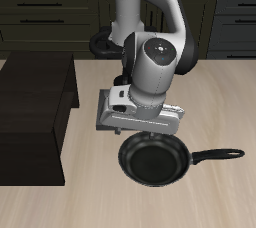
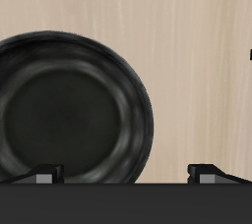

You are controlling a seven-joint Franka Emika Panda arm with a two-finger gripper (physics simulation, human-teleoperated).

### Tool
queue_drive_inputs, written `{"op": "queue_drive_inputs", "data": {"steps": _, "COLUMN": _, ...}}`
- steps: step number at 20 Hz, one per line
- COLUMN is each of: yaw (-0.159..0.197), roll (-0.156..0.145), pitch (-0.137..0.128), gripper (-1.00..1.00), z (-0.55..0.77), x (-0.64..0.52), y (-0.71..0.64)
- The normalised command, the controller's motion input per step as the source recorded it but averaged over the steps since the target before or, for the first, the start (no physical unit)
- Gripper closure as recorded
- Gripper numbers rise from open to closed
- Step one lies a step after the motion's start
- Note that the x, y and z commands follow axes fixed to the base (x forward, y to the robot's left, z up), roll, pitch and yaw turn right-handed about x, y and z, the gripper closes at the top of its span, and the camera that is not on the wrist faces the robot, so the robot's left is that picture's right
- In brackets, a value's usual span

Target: Place the frypan on the flat stove and turn on the stove

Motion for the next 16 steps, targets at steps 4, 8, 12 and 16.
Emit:
{"op": "queue_drive_inputs", "data": {"steps": 4, "yaw": -0.002, "roll": 0.001, "pitch": -0.002, "gripper": -1.0, "z": -0.18, "x": -0.01, "y": 0.02}}
{"op": "queue_drive_inputs", "data": {"steps": 8, "yaw": -0.03, "roll": 0.001, "pitch": -0.001, "gripper": -1.0, "z": -0.09, "x": -0.03, "y": -0.02}}
{"op": "queue_drive_inputs", "data": {"steps": 12, "yaw": 0.019, "roll": -0.028, "pitch": 0.008, "gripper": -1.0, "z": -0.27, "x": -0.01, "y": -0.09}}
{"op": "queue_drive_inputs", "data": {"steps": 16, "yaw": -0.031, "roll": -0.003, "pitch": 0.031, "gripper": -1.0, "z": -0.28, "x": -0.02, "y": -0.13}}
